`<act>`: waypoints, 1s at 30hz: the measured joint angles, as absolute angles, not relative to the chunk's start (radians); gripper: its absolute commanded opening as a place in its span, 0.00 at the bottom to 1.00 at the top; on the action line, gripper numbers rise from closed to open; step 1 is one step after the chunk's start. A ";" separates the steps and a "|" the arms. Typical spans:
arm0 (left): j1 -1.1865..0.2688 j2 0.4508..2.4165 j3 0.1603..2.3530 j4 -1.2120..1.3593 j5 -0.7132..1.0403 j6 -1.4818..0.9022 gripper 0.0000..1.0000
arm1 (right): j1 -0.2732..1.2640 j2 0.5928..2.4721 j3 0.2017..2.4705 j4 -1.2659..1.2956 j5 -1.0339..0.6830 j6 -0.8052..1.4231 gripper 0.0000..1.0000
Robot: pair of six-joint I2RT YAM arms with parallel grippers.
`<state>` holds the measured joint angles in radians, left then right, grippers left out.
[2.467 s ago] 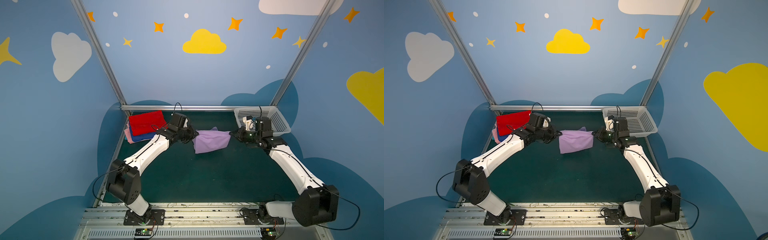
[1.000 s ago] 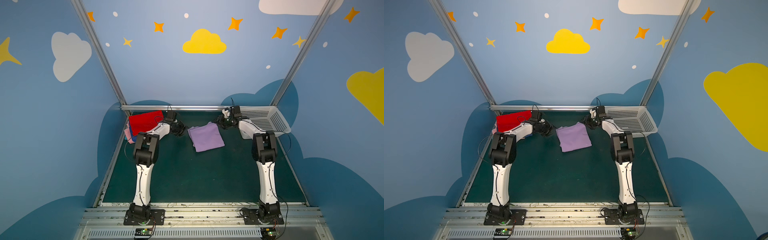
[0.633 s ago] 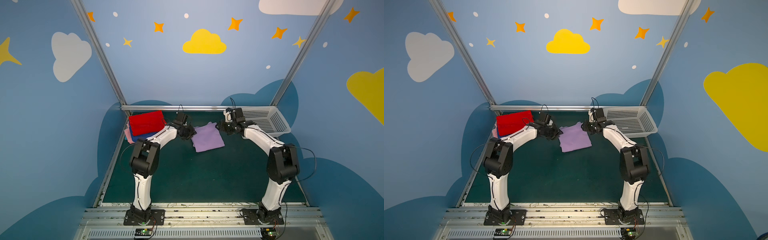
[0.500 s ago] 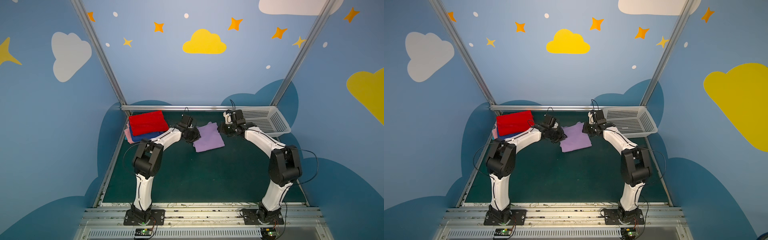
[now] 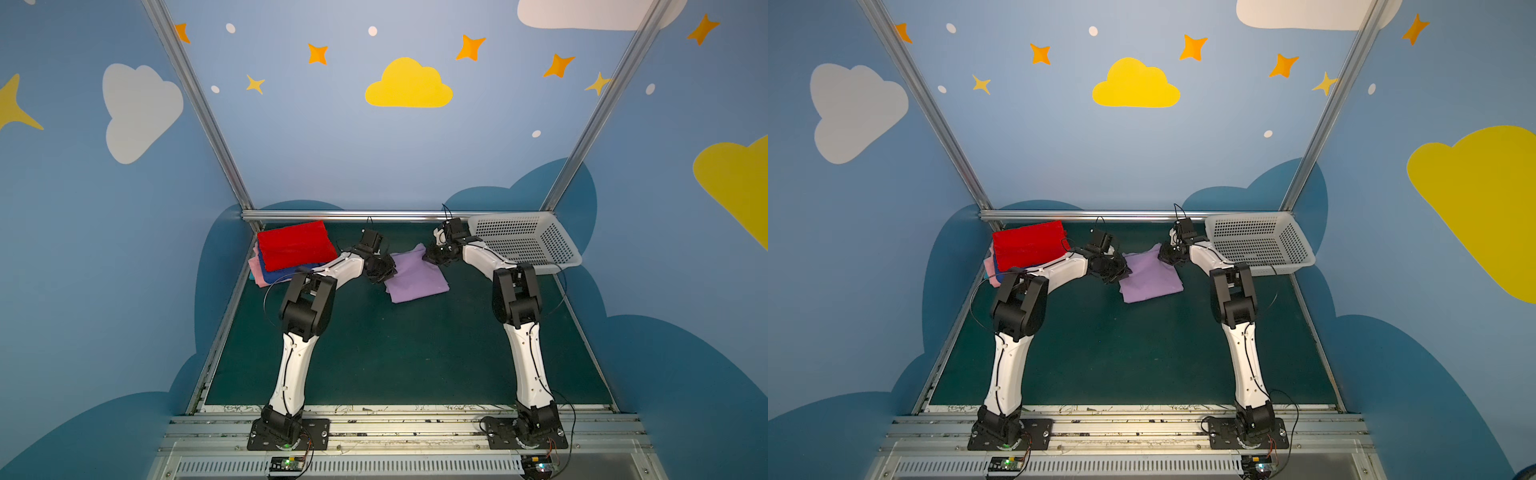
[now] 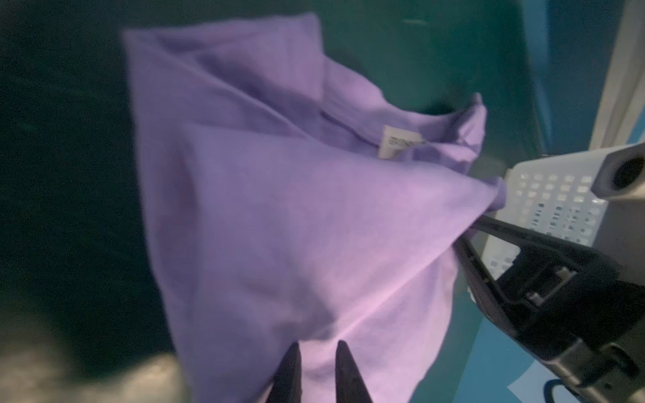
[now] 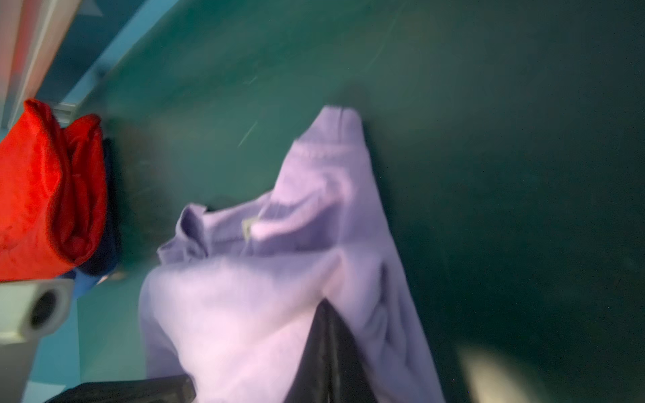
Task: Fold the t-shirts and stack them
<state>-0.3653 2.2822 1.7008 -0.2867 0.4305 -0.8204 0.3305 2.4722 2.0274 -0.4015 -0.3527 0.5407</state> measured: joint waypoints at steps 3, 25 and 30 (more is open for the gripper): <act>-0.341 2.298 1.698 -0.271 0.448 -0.823 0.19 | 0.331 2.495 2.060 -0.429 -0.352 0.561 0.02; -0.439 2.094 1.317 -0.086 0.459 -0.807 0.14 | 0.357 2.065 1.408 -0.429 -0.323 0.601 0.00; -0.501 1.962 1.136 -0.086 0.467 -0.822 0.14 | 0.375 1.863 1.132 -0.418 -0.316 0.617 0.02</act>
<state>-0.5007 1.9621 1.1358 -0.0856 0.4675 -0.8215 0.3752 1.8629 1.1320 -0.4179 -0.3164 0.6167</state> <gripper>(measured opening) 0.141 0.047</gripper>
